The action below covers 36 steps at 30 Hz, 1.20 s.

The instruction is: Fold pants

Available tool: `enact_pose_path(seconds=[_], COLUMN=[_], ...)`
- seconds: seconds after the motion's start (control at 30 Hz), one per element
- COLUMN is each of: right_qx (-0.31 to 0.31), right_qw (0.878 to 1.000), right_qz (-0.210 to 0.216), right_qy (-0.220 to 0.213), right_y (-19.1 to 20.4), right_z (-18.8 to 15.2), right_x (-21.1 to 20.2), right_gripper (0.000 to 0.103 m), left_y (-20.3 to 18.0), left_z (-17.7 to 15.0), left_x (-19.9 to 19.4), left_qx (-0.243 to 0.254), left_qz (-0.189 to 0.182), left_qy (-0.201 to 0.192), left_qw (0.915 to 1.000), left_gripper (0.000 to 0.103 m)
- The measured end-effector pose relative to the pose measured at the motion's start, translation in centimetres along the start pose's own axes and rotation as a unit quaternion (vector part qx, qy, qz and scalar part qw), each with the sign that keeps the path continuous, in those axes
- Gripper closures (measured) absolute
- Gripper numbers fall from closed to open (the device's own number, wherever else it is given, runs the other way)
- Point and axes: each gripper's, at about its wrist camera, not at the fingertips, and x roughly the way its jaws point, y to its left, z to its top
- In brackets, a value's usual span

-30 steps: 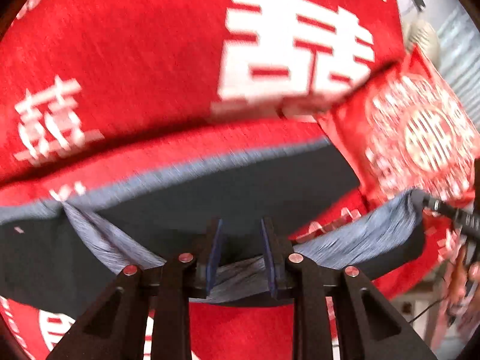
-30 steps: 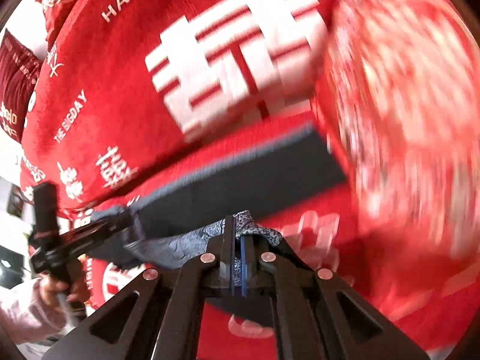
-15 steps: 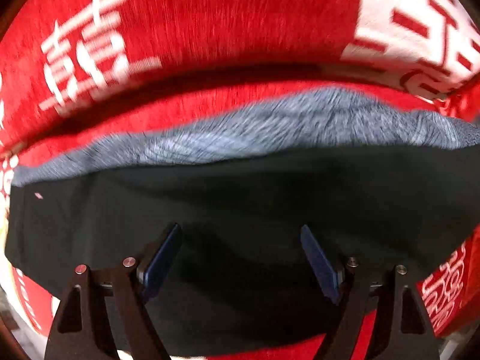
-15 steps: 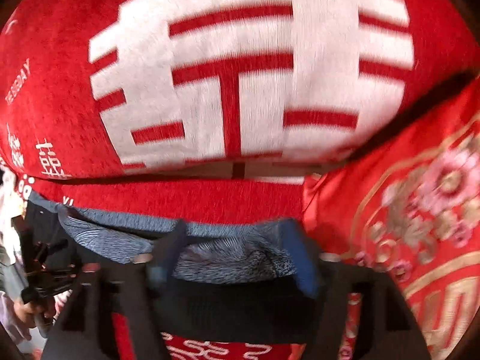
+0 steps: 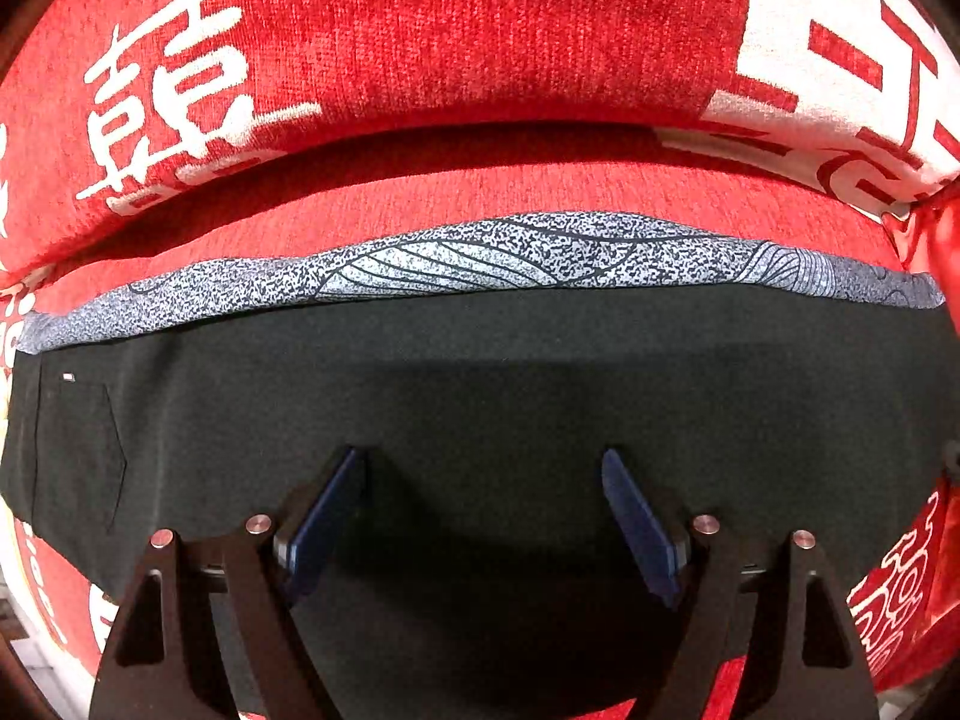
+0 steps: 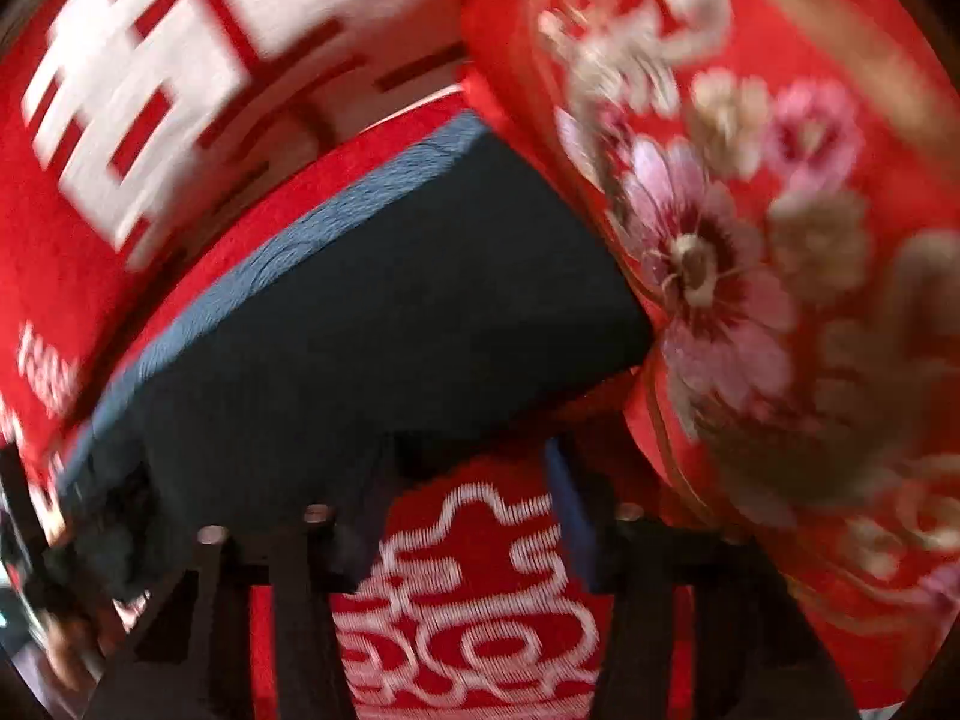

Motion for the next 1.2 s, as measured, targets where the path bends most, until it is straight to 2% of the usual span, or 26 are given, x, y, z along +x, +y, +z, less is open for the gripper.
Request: enact_pose_path(seconds=[0.03,0.13,0.17,0.23,0.3,0.33,0.43,0.53,0.6,0.67,0.77,0.8,0.83,0.87,0.93,1.0,1.1,1.2], right_qx=[0.004,-0.036,-0.047,-0.052,-0.053,-0.051,-0.078,-0.151,-0.177,-0.176,-0.183,-0.178,-0.172,-0.167,-0.167,-0.158,-0.149,-0.153], right_qw=[1.0,0.996,0.996,0.997,0.998,0.998,0.996,0.986,0.982,0.983,0.981,0.981,0.984,0.985,0.985,0.986,0.988,0.976], right_qz=[-0.001,0.011,0.008,-0.018,-0.04,-0.039,-0.01,-0.008,-0.009,-0.006,-0.057,-0.07,-0.05,-0.038,-0.05,-0.057,0.029,0.134], right_qy=[-0.016,-0.076,-0.08,-0.046,0.017,0.025,-0.03,-0.073,-0.065,-0.059,-0.027,-0.008,-0.01,-0.021,-0.007,0.004,0.031,0.075], right_y=[0.1,1.9,2.3,2.2,1.4,1.2,2.4,5.9,8.0,8.9,7.1,6.1,5.2,4.4,3.6,3.4,4.4,8.3], right_z=[0.5,2.1,2.4,2.5,2.3,2.1,0.8,0.9,2.6,4.3,5.3,5.2,4.8,4.2,3.0,1.4,-1.8,-7.0], right_x=[-0.1,-2.4,-2.7,-1.6,0.2,0.3,-4.8,-7.4,-6.3,-4.3,-1.1,-0.3,-0.3,-1.2,-2.5,-4.1,-6.7,-7.8], right_gripper=[0.096,0.097,0.097,0.093,0.086,0.085,0.085,0.085,0.079,0.075,0.074,0.075,0.075,0.074,0.074,0.072,0.071,0.071], left_y=[0.0,-0.2,-0.2,-0.4,-0.5,-0.4,-0.1,-0.1,-0.3,-0.4,-0.7,-0.6,-0.2,0.1,0.8,1.5,3.5,7.8], left_z=[-0.2,-0.5,-0.3,0.0,0.6,0.8,1.7,3.4,5.0,6.1,5.7,5.1,4.4,3.7,2.6,1.2,-0.7,-2.0], left_x=[-0.1,-0.4,-0.4,-0.6,-1.2,-1.9,-3.9,-3.7,-2.8,-1.8,0.4,0.3,-0.1,-0.1,-0.6,-1.5,-3.4,-4.9], left_qx=[0.0,-0.004,-0.005,-0.006,-0.003,-0.003,0.0,0.005,-0.005,-0.014,0.009,0.008,0.002,0.001,-0.003,0.001,-0.007,-0.035], left_qz=[0.001,-0.001,0.0,0.005,0.008,0.004,0.002,0.013,0.028,0.032,0.068,0.061,0.051,0.046,0.039,0.047,0.05,0.057], left_qy=[-0.001,0.0,0.002,0.009,0.015,0.011,-0.017,-0.029,-0.03,-0.03,-0.002,-0.01,-0.018,-0.002,0.008,0.015,0.012,0.012], left_qw=[1.0,1.0,1.0,0.9999,0.9998,0.9999,0.9999,0.9995,0.9991,0.999,0.9976,0.9981,0.9985,0.999,0.9992,0.9988,0.9986,0.9977], left_gripper=[0.02,0.02,0.02,0.02,0.02,0.02,0.02,0.02,0.02,0.02,0.019,0.018,0.016,0.016,0.016,0.016,0.016,0.016])
